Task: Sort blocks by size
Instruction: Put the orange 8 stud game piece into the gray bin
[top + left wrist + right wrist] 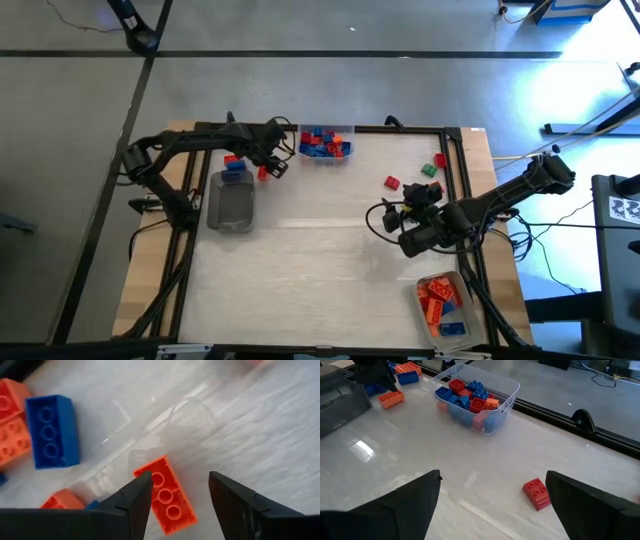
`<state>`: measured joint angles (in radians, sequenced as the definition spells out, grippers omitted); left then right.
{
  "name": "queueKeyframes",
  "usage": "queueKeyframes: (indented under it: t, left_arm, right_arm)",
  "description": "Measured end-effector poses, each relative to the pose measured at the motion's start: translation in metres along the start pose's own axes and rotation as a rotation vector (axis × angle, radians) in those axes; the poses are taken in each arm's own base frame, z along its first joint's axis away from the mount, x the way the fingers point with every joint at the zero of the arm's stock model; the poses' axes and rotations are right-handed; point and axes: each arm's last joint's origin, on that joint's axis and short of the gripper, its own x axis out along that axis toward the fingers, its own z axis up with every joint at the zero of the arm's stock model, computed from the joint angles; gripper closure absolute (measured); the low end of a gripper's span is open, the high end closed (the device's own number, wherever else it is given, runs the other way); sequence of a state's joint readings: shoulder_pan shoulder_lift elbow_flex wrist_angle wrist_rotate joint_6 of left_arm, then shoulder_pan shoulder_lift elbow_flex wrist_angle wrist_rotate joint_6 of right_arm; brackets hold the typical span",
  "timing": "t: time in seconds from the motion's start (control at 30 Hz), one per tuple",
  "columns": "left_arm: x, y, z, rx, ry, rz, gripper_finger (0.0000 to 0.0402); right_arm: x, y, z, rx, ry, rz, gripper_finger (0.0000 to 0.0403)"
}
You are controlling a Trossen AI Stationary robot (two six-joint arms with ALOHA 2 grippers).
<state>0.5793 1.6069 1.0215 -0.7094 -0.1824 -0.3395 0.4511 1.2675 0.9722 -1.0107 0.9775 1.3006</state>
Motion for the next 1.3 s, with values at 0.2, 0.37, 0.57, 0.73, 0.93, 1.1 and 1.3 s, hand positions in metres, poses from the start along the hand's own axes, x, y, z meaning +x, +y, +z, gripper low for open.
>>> queueKeyframes:
  t: [0.2, 0.37, 0.57, 0.73, 0.93, 1.1, 1.3]
  left_arm:
    - [-0.009, 0.004, -0.003, -0.05, 0.015, 0.02, 0.0227]
    - [0.0, 0.005, -0.011, -0.069, 0.027, 0.028, 0.0227]
    - [0.014, 0.01, -0.018, -0.097, 0.035, 0.036, 0.0227]
    - [0.025, 0.007, -0.021, -0.096, 0.018, -0.008, 0.0227]
    - [0.037, 0.002, -0.023, -0.072, 0.061, -0.044, 0.0227]
    - [0.043, 0.001, -0.023, -0.039, 0.068, -0.047, 0.0227]
    - [0.043, -0.004, -0.024, 0.044, 0.064, -0.053, 0.026]
  right_arm:
    - [0.0, 0.0, 0.0, 0.0, 0.0, 0.0, 0.0045]
    - [0.0, 0.001, 0.0, 0.004, 0.0, 0.004, 0.0045]
    - [0.0, 0.001, 0.0, 0.011, -0.001, 0.008, 0.0045]
    - [0.0, 0.001, 0.0, 0.012, -0.002, 0.009, 0.0045]
    - [0.0, 0.002, 0.0, 0.014, -0.002, 0.01, 0.0045]
    - [0.0, 0.001, 0.0, 0.013, -0.002, 0.009, 0.0045]
    - [0.0, 0.001, 0.0, 0.009, -0.002, 0.008, 0.0045]
